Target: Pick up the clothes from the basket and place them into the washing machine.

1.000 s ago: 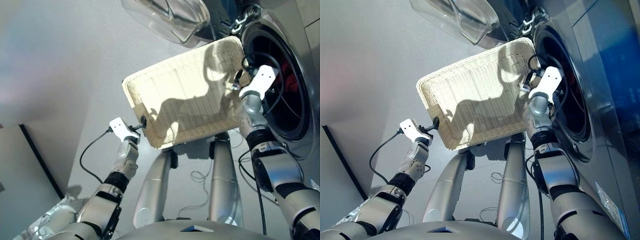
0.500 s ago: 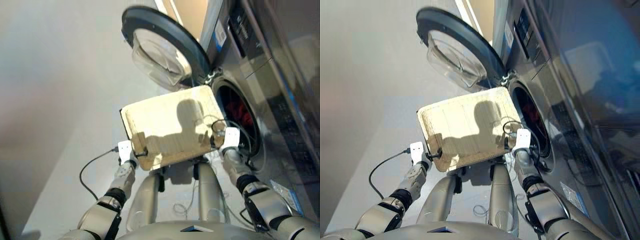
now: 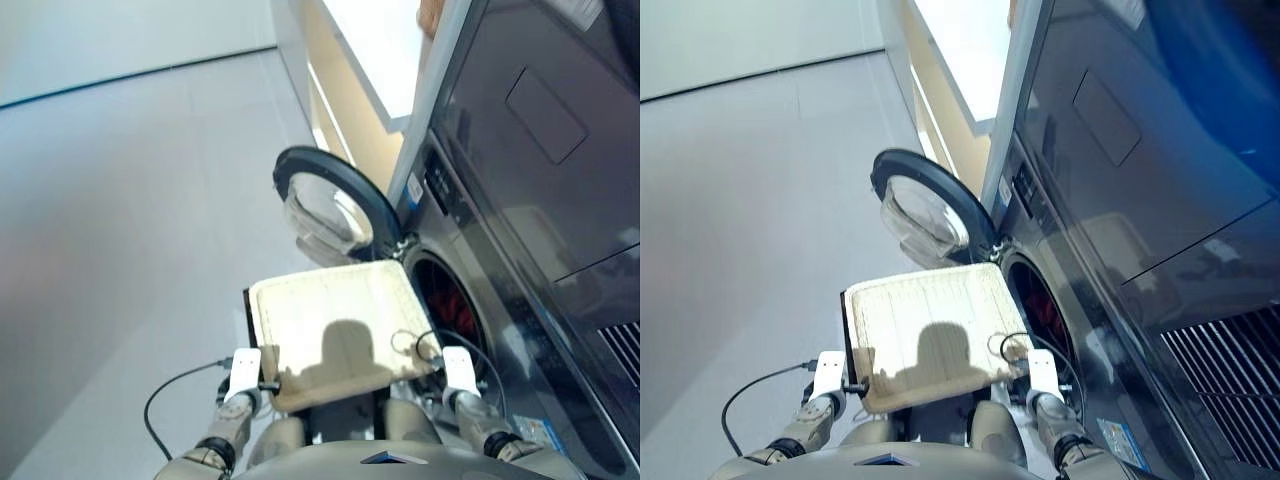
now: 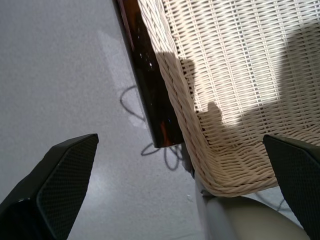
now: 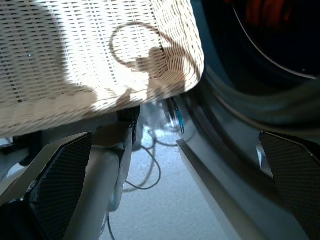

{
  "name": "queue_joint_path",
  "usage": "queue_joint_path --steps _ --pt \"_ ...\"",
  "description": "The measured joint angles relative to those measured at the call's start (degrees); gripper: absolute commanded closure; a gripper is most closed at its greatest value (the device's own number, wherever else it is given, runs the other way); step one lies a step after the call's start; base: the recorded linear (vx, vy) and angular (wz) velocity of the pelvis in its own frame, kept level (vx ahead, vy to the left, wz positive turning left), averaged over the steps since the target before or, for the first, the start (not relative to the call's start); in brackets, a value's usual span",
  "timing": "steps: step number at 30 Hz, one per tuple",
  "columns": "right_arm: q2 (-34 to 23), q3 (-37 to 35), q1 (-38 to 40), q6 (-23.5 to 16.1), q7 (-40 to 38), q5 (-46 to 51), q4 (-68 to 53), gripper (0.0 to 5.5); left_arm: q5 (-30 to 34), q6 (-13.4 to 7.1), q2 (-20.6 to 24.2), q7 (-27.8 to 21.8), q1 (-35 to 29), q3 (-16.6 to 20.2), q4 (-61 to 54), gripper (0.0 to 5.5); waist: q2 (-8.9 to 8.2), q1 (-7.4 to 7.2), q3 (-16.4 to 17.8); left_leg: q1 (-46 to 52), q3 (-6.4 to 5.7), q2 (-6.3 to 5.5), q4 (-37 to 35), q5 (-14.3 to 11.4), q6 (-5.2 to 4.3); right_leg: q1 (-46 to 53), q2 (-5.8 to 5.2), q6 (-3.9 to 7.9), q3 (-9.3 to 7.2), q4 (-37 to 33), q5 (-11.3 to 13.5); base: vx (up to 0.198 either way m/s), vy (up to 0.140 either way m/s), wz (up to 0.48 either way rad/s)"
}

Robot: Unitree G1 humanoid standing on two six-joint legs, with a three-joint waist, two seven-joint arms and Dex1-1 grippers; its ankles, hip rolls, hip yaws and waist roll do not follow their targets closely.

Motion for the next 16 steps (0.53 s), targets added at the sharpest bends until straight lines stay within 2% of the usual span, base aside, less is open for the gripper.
queue_joint_path --steps 2,7,16 --pt "0.02 -0.27 1.81 0.60 0.79 -0.03 0.02 0.00 0.49 0.00 0.08 -0.71 0.95 0.39 -0.02 0.00 -0.15 0.01 -1.01 1.82 -0.02 0.18 -1.24 0.08 0.00 2.35 0.57 0.03 -0.18 -2.08 0.54 0.032 0.002 -0.006" --pt "0.09 -0.50 2.15 1.03 1.75 -0.03 1.18 0.00 0.44 0.02 0.21 -1.86 1.76 0.53 -0.11 0.00 -0.25 -0.04 -1.43 5.47 0.07 0.50 -1.64 -0.36 -0.40 7.29 0.96 -0.09 -0.38 -5.55 1.42 0.061 -0.003 -0.013" --pt "0.57 -0.37 1.85 1.67 2.56 -0.03 1.04 0.00 0.36 0.04 -0.17 -2.59 2.28 1.44 -0.23 0.00 -0.21 0.07 -2.92 8.14 0.10 1.24 -2.04 -0.83 -0.55 10.25 1.50 -0.48 -0.43 -5.72 1.37 0.000 0.000 0.000"
